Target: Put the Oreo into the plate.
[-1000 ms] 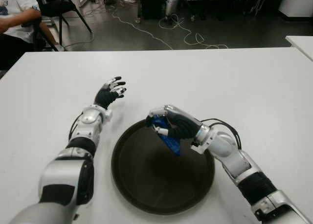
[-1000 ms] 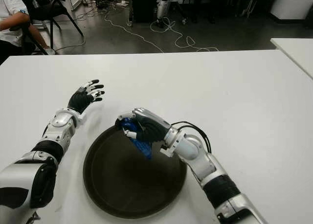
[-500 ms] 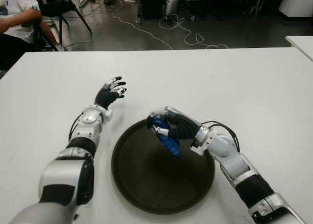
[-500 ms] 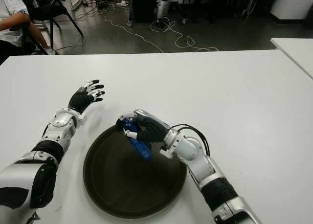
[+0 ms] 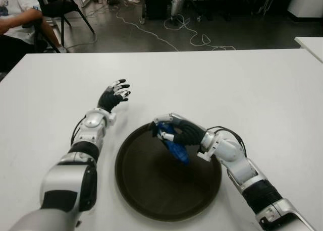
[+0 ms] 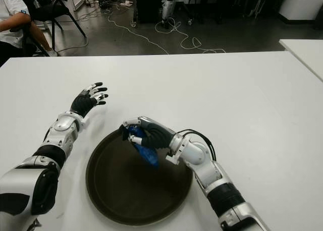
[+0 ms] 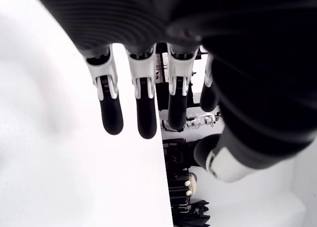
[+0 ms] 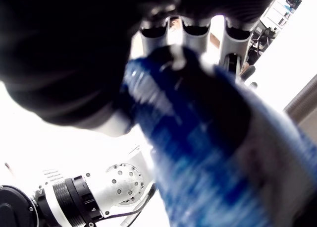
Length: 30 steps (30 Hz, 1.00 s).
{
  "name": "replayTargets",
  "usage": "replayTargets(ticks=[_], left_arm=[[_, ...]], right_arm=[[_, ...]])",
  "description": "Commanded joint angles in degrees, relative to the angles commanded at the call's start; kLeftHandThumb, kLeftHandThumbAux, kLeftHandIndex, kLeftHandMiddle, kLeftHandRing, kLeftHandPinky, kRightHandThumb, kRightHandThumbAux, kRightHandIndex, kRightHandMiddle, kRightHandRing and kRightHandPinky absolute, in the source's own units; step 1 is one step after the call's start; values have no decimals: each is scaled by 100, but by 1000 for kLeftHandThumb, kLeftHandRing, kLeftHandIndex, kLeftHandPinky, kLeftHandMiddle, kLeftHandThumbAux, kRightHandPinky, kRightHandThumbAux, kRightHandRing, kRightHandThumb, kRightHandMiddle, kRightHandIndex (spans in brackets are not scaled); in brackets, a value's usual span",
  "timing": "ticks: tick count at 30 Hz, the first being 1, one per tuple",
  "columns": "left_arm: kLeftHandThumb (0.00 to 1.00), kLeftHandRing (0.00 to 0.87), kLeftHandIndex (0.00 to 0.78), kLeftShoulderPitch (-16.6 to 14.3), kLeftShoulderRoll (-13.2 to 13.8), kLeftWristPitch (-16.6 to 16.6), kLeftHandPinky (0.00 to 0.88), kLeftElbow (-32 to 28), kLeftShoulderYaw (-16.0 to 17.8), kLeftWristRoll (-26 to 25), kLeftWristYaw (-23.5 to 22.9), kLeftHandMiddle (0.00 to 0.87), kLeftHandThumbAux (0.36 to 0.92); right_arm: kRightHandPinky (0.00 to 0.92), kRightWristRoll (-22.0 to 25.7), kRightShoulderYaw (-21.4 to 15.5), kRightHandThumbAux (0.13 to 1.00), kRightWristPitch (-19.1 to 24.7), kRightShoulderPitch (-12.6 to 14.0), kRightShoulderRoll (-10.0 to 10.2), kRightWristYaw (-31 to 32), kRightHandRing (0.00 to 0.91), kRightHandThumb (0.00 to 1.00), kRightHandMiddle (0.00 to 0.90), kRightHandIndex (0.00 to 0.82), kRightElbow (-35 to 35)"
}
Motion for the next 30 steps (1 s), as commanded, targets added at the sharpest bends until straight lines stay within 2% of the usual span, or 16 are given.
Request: replayTargets(ticks=[1, 2, 3, 4, 5, 7, 10, 16, 24, 30], left_arm=[[25, 217, 154, 4, -1, -16, 236, -1, 1, 0, -1, 208, 731], [25, 215, 155, 7, -1, -27, 231, -2, 1, 0, -1, 208, 727], [26, 214, 155, 9, -2, -39, 228, 0, 5, -3, -5, 209, 725], [26, 215, 156, 9, -2, -46, 230, 2, 8, -5, -8, 210, 719], [26, 215, 156, 13, 0, -67, 231, 1, 5, -1, -15, 210, 717], [35, 214, 157, 17, 4, -97, 221, -1, -3, 8, -23, 211, 709], [51, 212, 154, 18, 6, -118, 217, 1, -14, 19, -22, 211, 704], [58, 212, 148, 5, 10, -112, 226, 10, -21, 29, -16, 207, 698], [48, 214, 149, 2, 9, -100, 227, 17, -16, 27, -1, 209, 706], [51, 212, 145, -2, 9, -90, 227, 22, -12, 25, 0, 206, 709]], right_arm=[[309, -79, 10, 709, 28, -13, -31, -20, 374, 808, 476, 355, -14], [242, -134, 16, 741, 45, -21, -52, -34, 313, 581, 379, 262, -22], [200, -180, 17, 768, 72, -16, -73, -47, 274, 417, 316, 202, -54], [166, -210, 17, 759, 90, -12, -86, -56, 228, 286, 255, 149, -78], [154, -205, 16, 756, 133, 1, -85, -39, 211, 239, 234, 130, -110], [120, -168, 11, 660, 200, 14, -74, 10, 137, 101, 141, 54, -147], [94, -132, 12, 537, 250, 16, -75, 59, 82, 33, 77, 17, -180], [53, -328, 39, 376, 210, -12, -170, -5, 41, 3, 36, 1, -271], [12, -478, 49, 268, 159, -49, -231, -41, 17, 0, 15, 0, -283], [1, -521, 47, 243, 179, -64, -258, -42, 4, 0, 6, 0, -317]])
